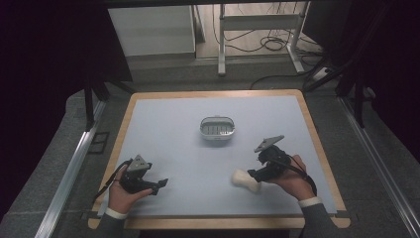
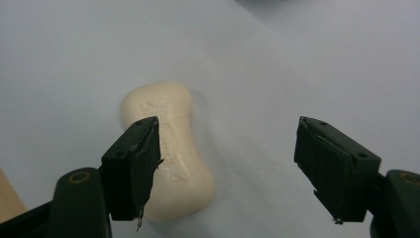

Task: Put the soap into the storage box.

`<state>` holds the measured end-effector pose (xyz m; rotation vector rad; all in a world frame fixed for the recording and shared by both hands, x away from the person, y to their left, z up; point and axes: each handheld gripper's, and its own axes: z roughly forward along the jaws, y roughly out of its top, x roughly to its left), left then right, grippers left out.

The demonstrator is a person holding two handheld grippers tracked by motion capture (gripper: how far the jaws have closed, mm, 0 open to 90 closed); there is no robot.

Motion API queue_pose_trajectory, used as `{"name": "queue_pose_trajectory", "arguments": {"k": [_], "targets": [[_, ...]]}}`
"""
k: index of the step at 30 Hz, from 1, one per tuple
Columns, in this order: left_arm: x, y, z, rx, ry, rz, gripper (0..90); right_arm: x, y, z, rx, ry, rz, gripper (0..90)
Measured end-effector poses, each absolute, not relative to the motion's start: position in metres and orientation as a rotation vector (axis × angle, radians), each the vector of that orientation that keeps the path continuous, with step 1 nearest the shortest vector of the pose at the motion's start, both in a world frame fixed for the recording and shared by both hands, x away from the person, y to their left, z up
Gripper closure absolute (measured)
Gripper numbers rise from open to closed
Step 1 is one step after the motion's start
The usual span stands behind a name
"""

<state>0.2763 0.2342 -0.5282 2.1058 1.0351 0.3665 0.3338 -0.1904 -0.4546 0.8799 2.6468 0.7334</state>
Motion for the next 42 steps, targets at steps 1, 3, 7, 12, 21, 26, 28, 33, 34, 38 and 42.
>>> {"name": "queue_pose_trajectory", "arguments": {"k": [1, 3, 7, 12, 21, 26, 28, 33, 34, 38, 42], "targets": [[0.276, 0.234, -0.528, 2.106, 1.035, 0.367, 11.6, 0.334, -0.190, -0.455, 0.880, 2.647, 0.733, 25.6], [0.276, 0.234, -0.528, 2.105, 1.035, 0.367, 11.6, 0.333, -0.186, -0.456, 0.861, 2.657, 0.735, 25.8], [0.276, 0.234, -0.528, 2.105, 1.034, 0.366, 11.6, 0.331, -0.177, -0.460, 0.838, 2.698, 0.713, 26.2], [0.276, 0.235, -0.528, 2.105, 1.034, 0.369, 11.6, 0.330, -0.170, -0.466, 0.808, 2.739, 0.681, 29.0], [0.276, 0.234, -0.528, 2.109, 1.032, 0.366, 11.6, 0.329, -0.158, -0.477, 0.758, 2.804, 0.603, 31.6], [0.276, 0.234, -0.528, 2.110, 1.031, 0.366, 11.6, 0.331, -0.155, -0.482, 0.753, 2.826, 0.554, 31.6], [0.276, 0.234, -0.528, 2.111, 1.031, 0.367, 11.6, 0.331, -0.153, -0.484, 0.738, 2.829, 0.544, 31.6], [0.276, 0.234, -0.528, 2.110, 1.032, 0.364, 11.6, 0.331, -0.148, -0.488, 0.728, 2.850, 0.501, 31.6], [0.276, 0.234, -0.529, 2.111, 1.031, 0.364, 11.6, 0.332, -0.148, -0.489, 0.727, 2.855, 0.491, 31.6], [0.276, 0.234, -0.529, 2.116, 1.027, 0.362, 11.5, 0.333, -0.147, -0.494, 0.722, 2.874, 0.438, 33.6], [0.276, 0.233, -0.529, 2.119, 1.026, 0.362, 11.5, 0.333, -0.147, -0.498, 0.719, 2.893, 0.413, 42.3]]}}
